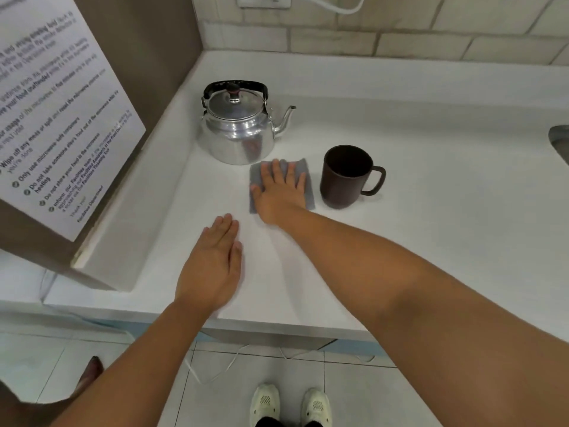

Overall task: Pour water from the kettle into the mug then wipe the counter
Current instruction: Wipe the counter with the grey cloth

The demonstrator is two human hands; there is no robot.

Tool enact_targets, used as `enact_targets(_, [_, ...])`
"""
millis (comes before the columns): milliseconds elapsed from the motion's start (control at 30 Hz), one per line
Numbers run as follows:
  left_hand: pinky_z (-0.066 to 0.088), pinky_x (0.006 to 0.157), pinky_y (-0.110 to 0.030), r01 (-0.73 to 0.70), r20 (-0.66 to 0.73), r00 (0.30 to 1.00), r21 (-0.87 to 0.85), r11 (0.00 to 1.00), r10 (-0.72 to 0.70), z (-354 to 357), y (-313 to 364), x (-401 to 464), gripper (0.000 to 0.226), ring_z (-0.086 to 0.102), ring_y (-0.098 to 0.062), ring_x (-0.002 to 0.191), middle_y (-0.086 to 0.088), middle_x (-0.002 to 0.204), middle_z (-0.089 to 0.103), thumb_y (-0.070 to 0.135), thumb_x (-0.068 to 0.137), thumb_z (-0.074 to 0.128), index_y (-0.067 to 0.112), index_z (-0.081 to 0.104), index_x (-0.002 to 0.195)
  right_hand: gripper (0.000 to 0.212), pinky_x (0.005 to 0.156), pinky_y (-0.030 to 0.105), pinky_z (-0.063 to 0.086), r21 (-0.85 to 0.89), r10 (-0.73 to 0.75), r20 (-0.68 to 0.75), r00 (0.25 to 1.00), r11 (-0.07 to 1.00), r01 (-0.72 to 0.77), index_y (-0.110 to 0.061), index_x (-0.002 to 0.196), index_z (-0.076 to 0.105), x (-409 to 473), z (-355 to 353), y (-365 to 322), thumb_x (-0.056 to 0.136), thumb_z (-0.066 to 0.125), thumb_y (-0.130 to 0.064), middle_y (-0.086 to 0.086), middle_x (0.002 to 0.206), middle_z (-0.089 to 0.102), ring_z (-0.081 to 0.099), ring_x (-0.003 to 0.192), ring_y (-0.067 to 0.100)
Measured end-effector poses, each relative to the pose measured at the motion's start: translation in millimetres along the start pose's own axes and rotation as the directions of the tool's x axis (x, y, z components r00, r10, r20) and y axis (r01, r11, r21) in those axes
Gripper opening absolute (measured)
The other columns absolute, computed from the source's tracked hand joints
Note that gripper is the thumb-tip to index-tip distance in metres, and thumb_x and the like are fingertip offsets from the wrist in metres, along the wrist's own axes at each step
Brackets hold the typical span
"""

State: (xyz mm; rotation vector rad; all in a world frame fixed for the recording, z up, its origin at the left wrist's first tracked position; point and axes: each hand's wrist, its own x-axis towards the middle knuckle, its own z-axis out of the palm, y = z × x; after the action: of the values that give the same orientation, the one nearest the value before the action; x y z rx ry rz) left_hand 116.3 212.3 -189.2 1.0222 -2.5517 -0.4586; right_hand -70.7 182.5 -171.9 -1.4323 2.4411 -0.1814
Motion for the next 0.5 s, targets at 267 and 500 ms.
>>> enact_targets(267, [0.003,0.117,-0.022,0.041,-0.018,0.999,-0.105,0.994,-0.043,-1.2,1.8,-1.0,0.052,0.016,-0.002,0.14,-0.004,0.154,0.032,0.032,0.102,0.021,0.008,0.035,0.145,0.06,0.116,0.048,-0.015,-0.068,-0.192,-0.006,0.981,0.979,0.191,-0.027,0.152,-0.008,-26.9,13.0,13.3,0.098,0.01,-0.047,-0.001,0.163,-0.011,-0.017,0.148,0.028])
enact_targets(500, [0.01,0.117,-0.023,0.069,-0.096,0.991,-0.25,0.966,-0.095,-5.5,0.2,-5.7,0.052,0.024,-0.001,0.138,-0.002,0.151,0.037,0.035,0.101,0.02,0.012,0.038,0.144,0.06,0.117,0.048,-0.018,-0.032,-0.414,0.108,0.904,0.907,0.419,-0.025,0.152,-0.007,-68.8,21.6,-17.8,0.099,0.013,-0.043,-0.001,0.163,-0.012,-0.021,0.147,0.025])
